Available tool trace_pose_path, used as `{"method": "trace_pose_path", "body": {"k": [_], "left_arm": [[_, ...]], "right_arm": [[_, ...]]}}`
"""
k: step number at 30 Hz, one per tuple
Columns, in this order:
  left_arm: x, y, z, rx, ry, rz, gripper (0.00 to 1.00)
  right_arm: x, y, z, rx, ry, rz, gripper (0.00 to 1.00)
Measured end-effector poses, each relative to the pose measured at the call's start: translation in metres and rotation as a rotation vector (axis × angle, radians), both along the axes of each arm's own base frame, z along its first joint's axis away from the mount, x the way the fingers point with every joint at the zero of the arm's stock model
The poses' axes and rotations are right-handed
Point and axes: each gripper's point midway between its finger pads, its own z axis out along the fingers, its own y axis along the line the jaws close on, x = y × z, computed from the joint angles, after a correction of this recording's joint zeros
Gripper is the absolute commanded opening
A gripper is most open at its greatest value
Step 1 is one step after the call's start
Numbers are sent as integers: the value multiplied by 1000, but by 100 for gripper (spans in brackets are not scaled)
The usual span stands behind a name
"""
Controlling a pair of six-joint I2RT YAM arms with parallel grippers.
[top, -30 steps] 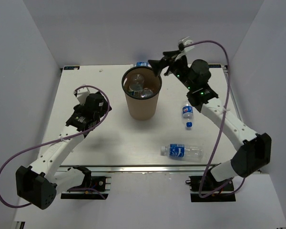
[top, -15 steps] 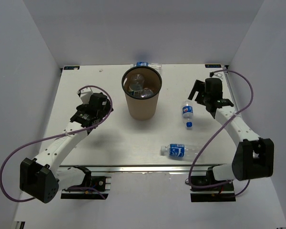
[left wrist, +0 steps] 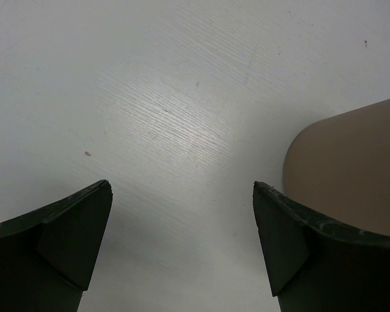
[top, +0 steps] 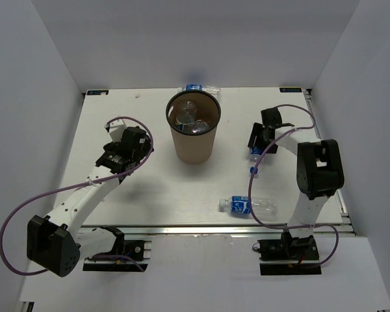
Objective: Put the plastic bottles in the bin
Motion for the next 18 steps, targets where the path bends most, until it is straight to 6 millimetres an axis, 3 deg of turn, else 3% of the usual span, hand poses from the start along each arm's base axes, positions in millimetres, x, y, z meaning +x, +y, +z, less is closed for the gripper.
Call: {"method": "trace_pose_path", "body": {"k": [5, 8, 11, 14, 18], "left_arm": [[0, 0, 0, 1, -1, 1, 98], [0, 0, 0, 1, -2, 1, 98], [1, 0, -1, 4, 3, 1, 98], [2, 0, -5, 11, 15, 0, 98], [3, -1, -11, 19, 30, -2, 98]], "right_arm": [[6, 0, -2, -1, -2, -11, 32], [5, 2, 3, 11, -11, -9, 23], [9, 6, 28, 36, -70, 7, 21], [23, 17, 84, 77, -238, 51, 24], [42, 47, 194, 107, -583, 165, 25]]}}
